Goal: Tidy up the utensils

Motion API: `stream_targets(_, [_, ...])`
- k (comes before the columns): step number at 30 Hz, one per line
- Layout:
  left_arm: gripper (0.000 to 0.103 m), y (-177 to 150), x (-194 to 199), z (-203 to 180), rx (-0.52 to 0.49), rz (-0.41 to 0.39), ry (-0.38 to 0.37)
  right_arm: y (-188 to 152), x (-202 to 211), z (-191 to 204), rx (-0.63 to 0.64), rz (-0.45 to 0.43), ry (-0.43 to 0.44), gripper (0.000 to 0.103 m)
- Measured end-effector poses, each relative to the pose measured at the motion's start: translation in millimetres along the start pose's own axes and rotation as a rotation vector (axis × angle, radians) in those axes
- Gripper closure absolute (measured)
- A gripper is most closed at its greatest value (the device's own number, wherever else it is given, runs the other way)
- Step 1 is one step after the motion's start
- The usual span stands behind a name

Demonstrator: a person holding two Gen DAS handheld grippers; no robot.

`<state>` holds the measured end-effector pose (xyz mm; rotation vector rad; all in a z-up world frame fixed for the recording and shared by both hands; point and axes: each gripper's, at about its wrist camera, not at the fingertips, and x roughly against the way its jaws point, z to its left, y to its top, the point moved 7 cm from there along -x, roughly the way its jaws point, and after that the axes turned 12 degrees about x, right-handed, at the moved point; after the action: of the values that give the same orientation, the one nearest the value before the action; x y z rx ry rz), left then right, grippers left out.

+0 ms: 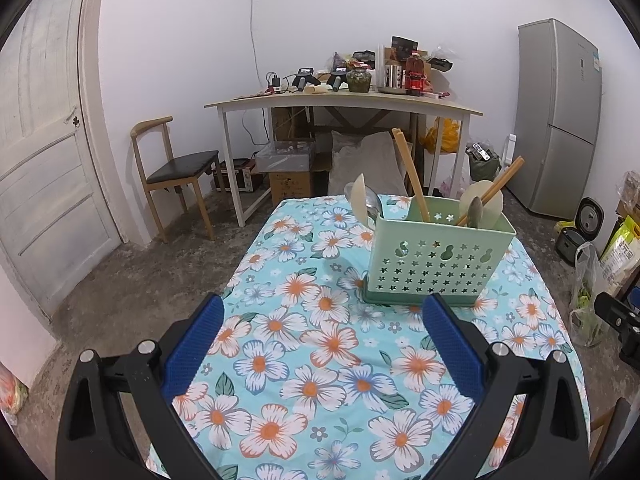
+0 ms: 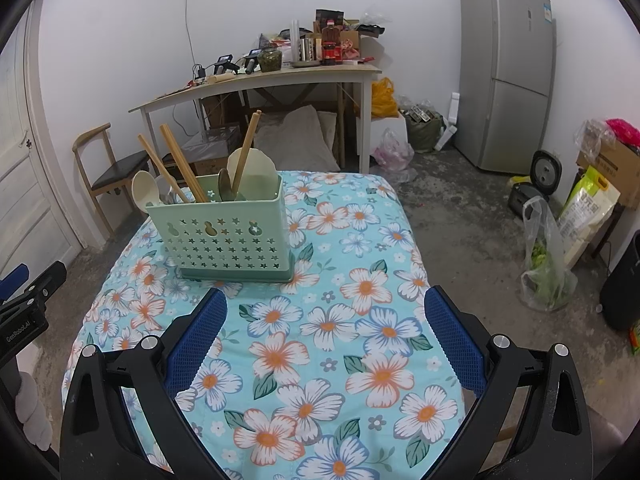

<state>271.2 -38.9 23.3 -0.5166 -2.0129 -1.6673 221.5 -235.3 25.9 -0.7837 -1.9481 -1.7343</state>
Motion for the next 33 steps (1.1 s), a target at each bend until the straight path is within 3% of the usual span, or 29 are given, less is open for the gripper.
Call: stream_targets(33, [0.006,1.0,0.1,0.3,-0.001,0.0,-0.002,1.6,0.1,1.2,0.005,-0.002,0.007,0.008])
